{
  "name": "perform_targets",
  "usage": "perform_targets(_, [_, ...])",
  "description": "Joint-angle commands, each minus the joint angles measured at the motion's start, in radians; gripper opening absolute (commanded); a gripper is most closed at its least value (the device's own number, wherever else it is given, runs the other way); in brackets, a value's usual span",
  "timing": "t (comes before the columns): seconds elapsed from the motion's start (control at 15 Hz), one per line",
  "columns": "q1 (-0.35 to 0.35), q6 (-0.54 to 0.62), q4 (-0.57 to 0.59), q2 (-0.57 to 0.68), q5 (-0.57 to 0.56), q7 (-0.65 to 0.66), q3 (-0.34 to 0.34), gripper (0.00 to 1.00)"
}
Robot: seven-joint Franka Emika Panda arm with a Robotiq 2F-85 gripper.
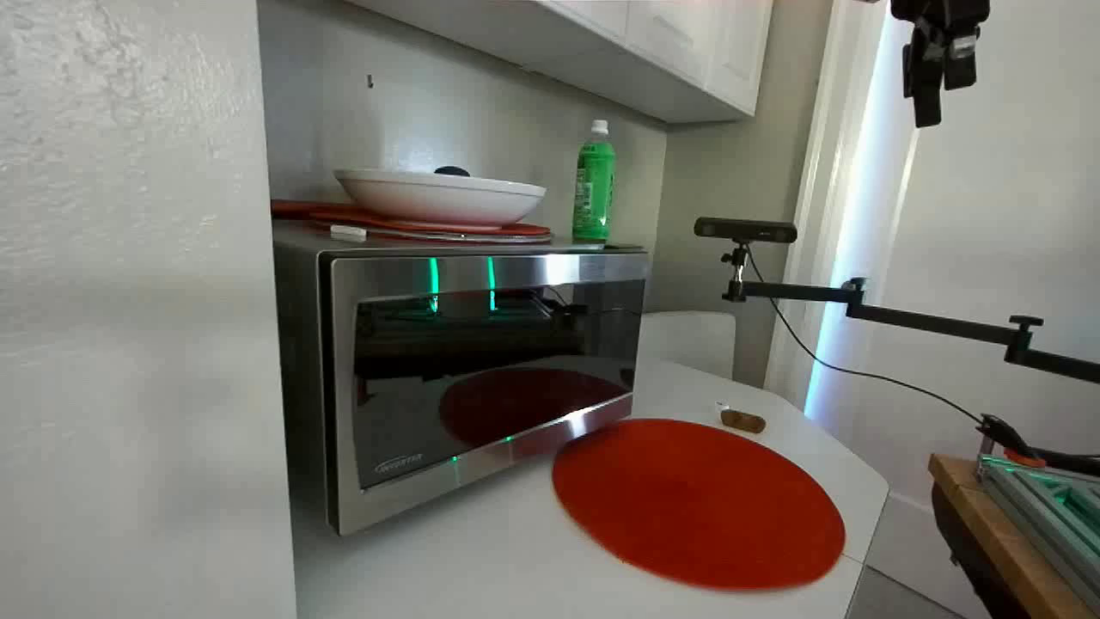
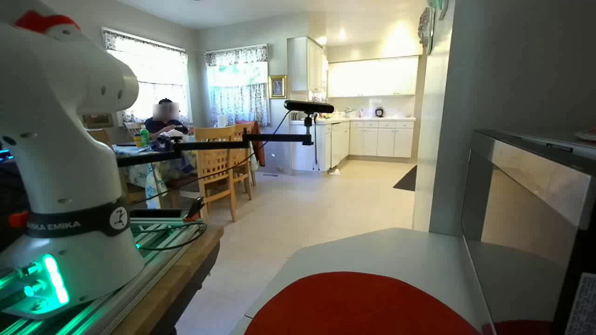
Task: Move the red placemat to the left.
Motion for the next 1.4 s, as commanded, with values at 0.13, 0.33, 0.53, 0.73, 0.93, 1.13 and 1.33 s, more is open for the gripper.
perform_targets(0.13, [-0.016,-0.002,0.003,0.004,0.006,-0.008,0.01,1.0])
perform_targets(0.33, [-0.016,-0.002,0.003,0.004,0.006,-0.008,0.01,1.0])
perform_targets(0.53, [-0.013,0.003,-0.001,0.007,-0.002,-0.013,0.014,1.0])
perform_targets(0.73, [0.015,0.103,-0.029,0.024,-0.015,-0.01,0.068,1.0])
perform_targets(0.93, [0.047,0.215,-0.038,0.065,-0.007,0.014,0.138,1.0])
perform_targets(1.13, [0.073,0.285,-0.049,0.118,-0.021,0.052,0.211,1.0])
perform_targets(1.33, [0.088,0.327,-0.072,0.163,-0.034,0.106,0.267,1.0])
